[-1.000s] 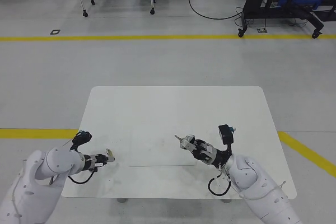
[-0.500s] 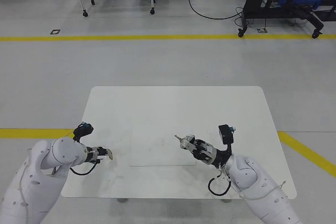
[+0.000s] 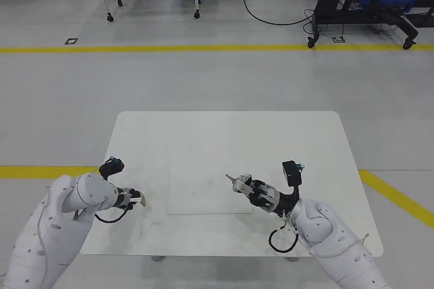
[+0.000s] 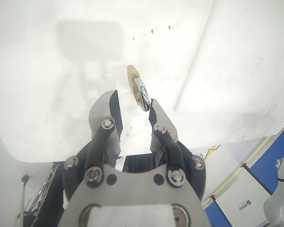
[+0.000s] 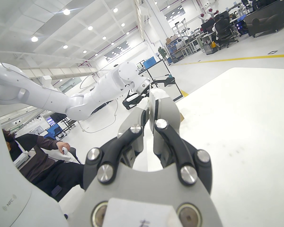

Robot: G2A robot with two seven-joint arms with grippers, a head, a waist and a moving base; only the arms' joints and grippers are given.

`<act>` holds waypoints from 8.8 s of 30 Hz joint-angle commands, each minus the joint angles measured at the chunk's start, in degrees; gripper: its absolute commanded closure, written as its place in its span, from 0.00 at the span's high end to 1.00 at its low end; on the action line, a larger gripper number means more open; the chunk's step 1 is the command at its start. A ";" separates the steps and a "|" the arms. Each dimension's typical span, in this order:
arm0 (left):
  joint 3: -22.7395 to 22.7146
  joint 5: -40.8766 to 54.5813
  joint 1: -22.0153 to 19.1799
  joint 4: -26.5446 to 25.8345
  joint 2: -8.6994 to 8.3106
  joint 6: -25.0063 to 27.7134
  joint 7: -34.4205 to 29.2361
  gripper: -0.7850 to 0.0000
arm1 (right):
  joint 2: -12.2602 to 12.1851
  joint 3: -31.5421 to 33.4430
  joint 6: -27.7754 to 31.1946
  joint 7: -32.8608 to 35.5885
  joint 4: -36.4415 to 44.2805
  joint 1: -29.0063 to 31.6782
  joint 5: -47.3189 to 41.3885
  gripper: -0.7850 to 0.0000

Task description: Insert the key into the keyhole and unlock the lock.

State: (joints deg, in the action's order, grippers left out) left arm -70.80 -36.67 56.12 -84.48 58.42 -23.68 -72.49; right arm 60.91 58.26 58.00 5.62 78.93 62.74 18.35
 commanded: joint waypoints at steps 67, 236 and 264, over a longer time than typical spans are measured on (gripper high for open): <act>8.45 32.04 -0.38 -7.70 3.82 46.82 27.78 0.00 | 2.85 -2.22 -11.50 2.33 -5.06 -5.23 -9.68 0.00; 24.03 81.52 -18.43 34.96 16.84 3.95 15.43 0.00 | 0.83 8.23 -93.68 26.17 29.69 7.26 -38.87 0.00; 22.88 78.85 -18.00 34.75 17.28 3.92 13.44 0.00 | 1.26 7.93 -94.64 26.28 27.16 5.87 -42.01 0.00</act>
State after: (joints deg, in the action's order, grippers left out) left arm -47.85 42.21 38.12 -49.70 75.69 -19.81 -58.94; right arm 62.15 66.10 -36.67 31.72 106.24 68.64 -23.13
